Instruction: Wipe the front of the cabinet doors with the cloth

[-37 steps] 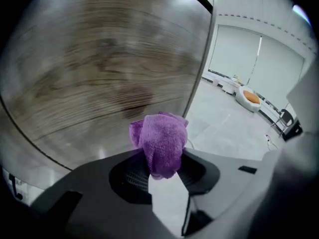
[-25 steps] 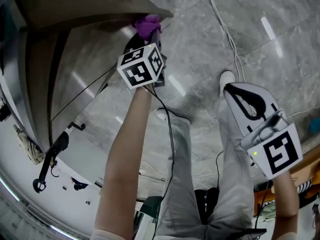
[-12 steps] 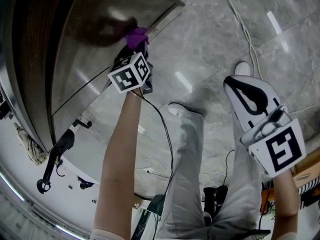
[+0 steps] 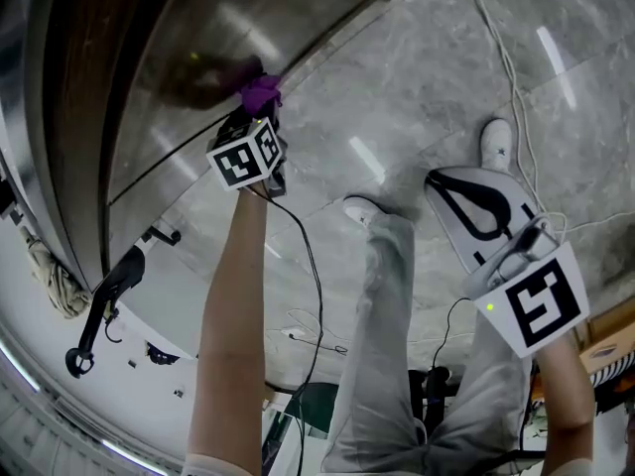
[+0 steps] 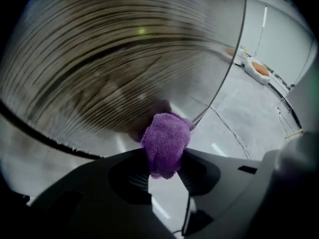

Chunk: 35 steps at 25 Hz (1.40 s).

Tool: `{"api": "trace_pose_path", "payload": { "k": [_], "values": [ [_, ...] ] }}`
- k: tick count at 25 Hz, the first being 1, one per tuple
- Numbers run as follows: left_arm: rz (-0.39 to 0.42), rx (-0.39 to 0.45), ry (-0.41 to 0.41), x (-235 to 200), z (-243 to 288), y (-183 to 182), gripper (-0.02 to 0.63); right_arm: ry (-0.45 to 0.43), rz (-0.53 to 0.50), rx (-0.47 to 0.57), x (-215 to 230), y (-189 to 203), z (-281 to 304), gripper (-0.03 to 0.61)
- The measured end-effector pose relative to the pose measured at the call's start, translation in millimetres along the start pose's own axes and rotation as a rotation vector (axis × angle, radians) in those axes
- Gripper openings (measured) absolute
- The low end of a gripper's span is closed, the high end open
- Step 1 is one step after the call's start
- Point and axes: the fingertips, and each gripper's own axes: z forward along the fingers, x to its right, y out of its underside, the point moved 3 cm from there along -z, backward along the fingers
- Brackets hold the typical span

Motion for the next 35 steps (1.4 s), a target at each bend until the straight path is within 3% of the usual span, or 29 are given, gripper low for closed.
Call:
{"api": "trace_pose_path", "payload": {
  "k": [5, 8, 11, 15, 19, 22, 25, 28, 32, 35],
  "values": [
    [-0.166, -0.074, -0.136, -29.4, -7.9, 24.9, 0.138, -0.006, -0.029, -0.027, 26.2, -10.7, -14.2, 0.029],
    [-0.139, -0.088, -0.157, -19.1, -10.5, 22.1, 0.138, 0.007, -0.040, -0.028, 53.7, -15.3, -32.0, 0.029],
    [-0.063, -0.062, -0.085, 21.8, -1.1, 3.0, 0.138, 0.030, -0.032, -0.023, 78.2, -19.5, -49.4, 0.029],
    [0.061, -0.031, 0.046, 108.9, 30.3, -39.8, 0.138, 0.070, -0.008, -0.017, 112.7, -23.1, -75.9, 0.029],
    [0.087, 0.046, 0.129, 184.2, 55.3, -98.7, 0.138, 0.137, 0.026, -0.012, 150.1, -17.5, -103.2, 0.029],
    [0.147, 0.075, 0.165, 213.6, 68.4, -127.1, 0.138, 0.193, 0.053, 0.015, 169.7, -6.5, -117.5, 0.029],
    [0.191, 0.065, 0.175, 212.8, 80.4, -137.2, 0.138, 0.245, 0.104, 0.046, 176.6, 10.2, -123.3, 0.029],
    [0.187, 0.050, 0.174, 197.9, 87.1, -128.5, 0.138, 0.274, 0.123, 0.053, 170.1, 24.0, -118.8, 0.029],
    [0.141, -0.002, 0.128, 149.1, 86.9, -86.3, 0.138, 0.256, 0.108, 0.046, 141.8, 36.9, -99.4, 0.029],
    [0.176, -0.051, 0.097, 104.2, 80.4, -50.1, 0.138, 0.244, 0.113, 0.040, 116.4, 47.1, -79.1, 0.029]
  ]
}}
